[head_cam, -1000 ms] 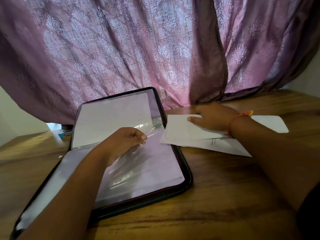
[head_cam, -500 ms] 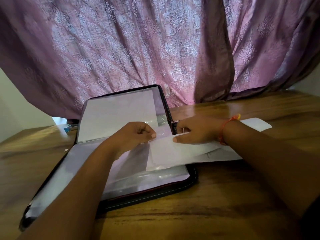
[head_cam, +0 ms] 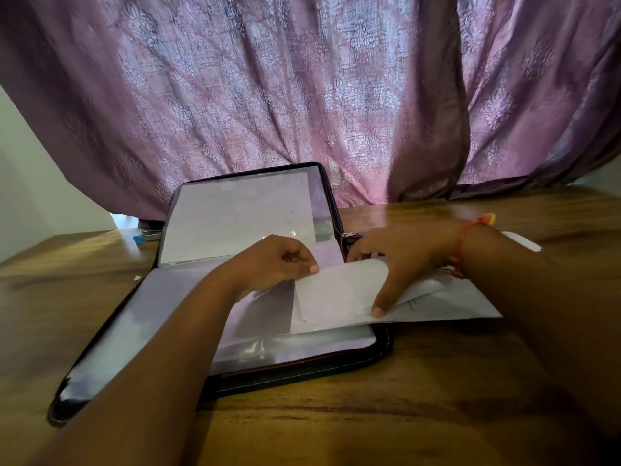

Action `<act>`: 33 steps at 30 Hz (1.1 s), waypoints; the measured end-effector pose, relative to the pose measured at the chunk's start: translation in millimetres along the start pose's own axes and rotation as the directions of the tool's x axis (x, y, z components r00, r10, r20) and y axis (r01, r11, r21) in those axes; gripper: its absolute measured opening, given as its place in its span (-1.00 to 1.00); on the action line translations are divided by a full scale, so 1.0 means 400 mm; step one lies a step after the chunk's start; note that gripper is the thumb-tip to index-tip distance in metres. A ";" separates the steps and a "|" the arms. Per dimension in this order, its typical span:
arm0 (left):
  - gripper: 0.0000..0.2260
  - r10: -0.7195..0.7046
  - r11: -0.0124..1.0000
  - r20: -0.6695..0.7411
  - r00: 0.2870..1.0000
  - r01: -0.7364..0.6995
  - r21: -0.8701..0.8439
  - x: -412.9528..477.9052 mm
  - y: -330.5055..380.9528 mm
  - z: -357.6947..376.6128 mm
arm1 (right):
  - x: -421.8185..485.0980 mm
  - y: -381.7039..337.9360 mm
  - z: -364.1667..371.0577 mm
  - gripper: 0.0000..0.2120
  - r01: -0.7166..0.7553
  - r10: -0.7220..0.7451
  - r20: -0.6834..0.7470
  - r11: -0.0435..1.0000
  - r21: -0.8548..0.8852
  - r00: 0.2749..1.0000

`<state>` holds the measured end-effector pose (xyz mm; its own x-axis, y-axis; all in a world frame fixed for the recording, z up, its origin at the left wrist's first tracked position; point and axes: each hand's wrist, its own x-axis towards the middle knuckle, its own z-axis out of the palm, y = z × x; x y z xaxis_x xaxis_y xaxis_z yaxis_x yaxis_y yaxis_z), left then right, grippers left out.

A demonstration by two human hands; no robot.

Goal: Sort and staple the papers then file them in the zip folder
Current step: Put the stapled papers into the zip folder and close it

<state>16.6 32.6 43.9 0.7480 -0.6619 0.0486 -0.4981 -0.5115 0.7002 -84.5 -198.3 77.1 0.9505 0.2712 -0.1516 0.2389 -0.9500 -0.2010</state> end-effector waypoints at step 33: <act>-0.57 -0.011 0.998 -0.015 1.000 0.012 0.065 -0.008 0.018 0.006 | -0.002 -0.007 0.007 -0.46 0.028 -0.122 -0.362 0.967 -0.255 0.924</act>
<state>9.7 29.8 47.1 0.7599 -0.6480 0.0517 -0.5166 -0.5536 0.6531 -86.4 -195.4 75.0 0.9211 0.3104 0.2350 0.3079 -0.9502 0.0482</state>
